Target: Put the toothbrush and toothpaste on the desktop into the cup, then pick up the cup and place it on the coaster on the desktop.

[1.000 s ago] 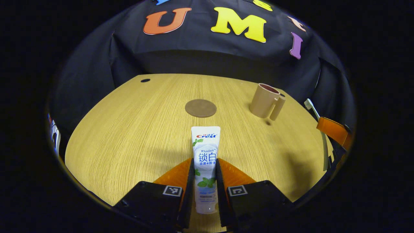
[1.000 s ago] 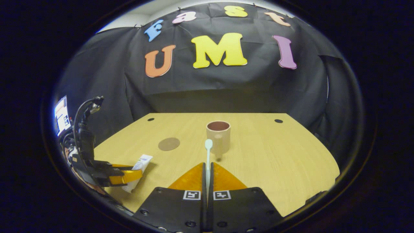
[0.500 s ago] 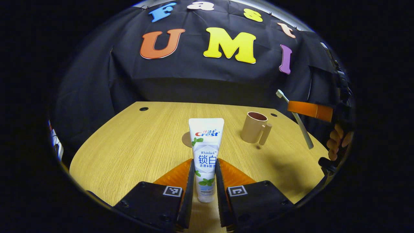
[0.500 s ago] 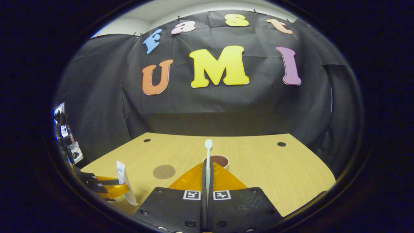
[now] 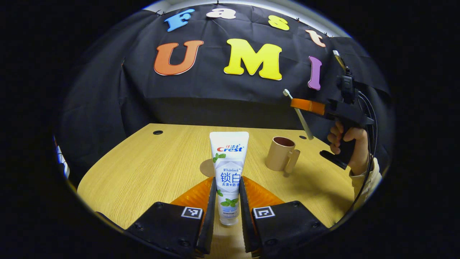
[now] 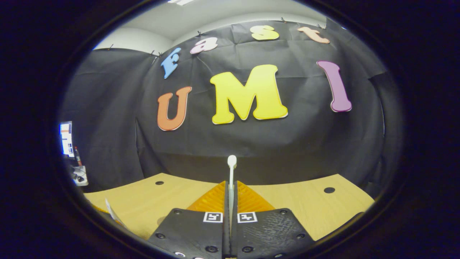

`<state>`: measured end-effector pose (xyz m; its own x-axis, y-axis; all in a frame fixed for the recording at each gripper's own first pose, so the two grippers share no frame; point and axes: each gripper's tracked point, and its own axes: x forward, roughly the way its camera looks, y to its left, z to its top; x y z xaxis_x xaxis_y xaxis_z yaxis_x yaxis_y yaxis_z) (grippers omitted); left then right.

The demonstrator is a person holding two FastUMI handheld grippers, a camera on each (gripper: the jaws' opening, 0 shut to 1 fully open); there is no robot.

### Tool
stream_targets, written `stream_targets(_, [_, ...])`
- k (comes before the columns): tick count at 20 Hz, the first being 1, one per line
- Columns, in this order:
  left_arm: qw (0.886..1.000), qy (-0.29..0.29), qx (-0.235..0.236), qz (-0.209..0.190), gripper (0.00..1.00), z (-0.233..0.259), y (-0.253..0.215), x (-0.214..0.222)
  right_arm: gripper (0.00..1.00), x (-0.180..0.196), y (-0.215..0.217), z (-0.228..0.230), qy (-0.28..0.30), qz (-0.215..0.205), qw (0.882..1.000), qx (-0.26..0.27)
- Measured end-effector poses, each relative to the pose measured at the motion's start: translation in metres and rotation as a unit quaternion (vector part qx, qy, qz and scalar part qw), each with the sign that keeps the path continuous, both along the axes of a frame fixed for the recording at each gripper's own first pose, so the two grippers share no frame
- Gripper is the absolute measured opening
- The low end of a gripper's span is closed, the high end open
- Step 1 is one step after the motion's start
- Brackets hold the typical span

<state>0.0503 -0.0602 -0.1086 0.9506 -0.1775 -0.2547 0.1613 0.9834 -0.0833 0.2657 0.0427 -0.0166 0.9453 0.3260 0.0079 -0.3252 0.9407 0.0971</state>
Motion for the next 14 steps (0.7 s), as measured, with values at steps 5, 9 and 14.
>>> stream_targets(5, [1.0, 0.0, -0.001, -0.014, 0.37, -0.007, -0.013, 0.002, 0.0, 0.033, 0.012, -0.031, 0.028, 0.028, 0.999, 0.003])
stream_targets(9, [1.0, 0.002, 0.004, -0.02, 0.37, -0.014, -0.017, 0.004, 0.0, 0.043, 0.011, -0.032, 0.022, 0.026, 0.999, 0.004])
stream_targets(14, [1.0, 0.01, 0.001, -0.02, 0.37, -0.02, -0.016, 0.005, 0.01, 0.052, 0.009, -0.038, 0.024, 0.019, 1.0, 0.002])
